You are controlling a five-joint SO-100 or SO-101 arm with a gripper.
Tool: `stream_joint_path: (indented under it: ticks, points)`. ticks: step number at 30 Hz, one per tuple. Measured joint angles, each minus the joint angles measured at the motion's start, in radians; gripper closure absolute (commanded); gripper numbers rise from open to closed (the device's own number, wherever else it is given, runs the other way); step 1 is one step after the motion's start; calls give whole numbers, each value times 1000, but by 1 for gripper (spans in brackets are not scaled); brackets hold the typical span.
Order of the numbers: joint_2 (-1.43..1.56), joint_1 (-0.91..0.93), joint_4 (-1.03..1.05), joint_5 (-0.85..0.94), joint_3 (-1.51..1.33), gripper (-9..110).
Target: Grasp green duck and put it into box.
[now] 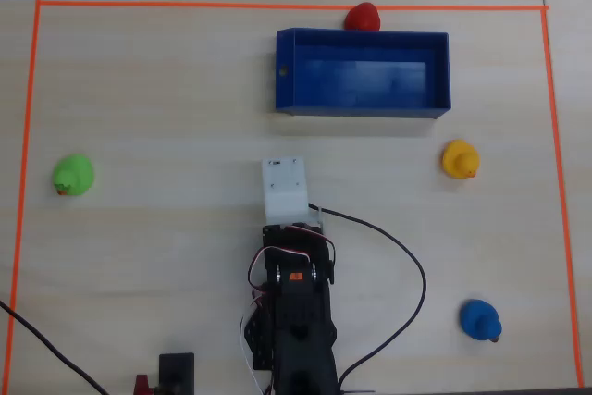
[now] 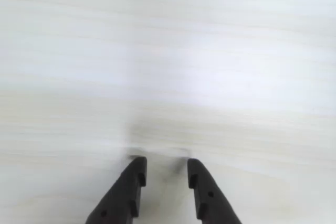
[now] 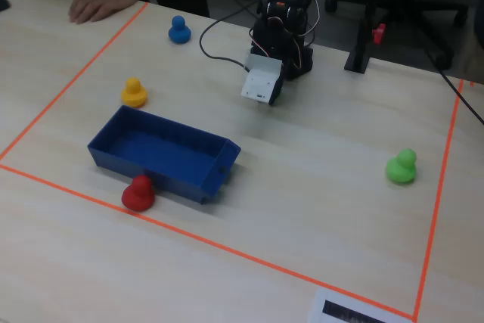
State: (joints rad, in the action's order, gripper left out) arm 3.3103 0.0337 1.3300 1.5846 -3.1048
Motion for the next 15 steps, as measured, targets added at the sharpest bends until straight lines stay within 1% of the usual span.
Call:
stream_joint_path:
  ticks: [5, 7, 10, 15]
  points:
    - [0, 0, 0, 0, 0, 93]
    - [0, 0, 0, 0, 0, 99]
    - [0, 0, 0, 0, 0, 101]
    - [0, -18, 0, 0, 0, 101]
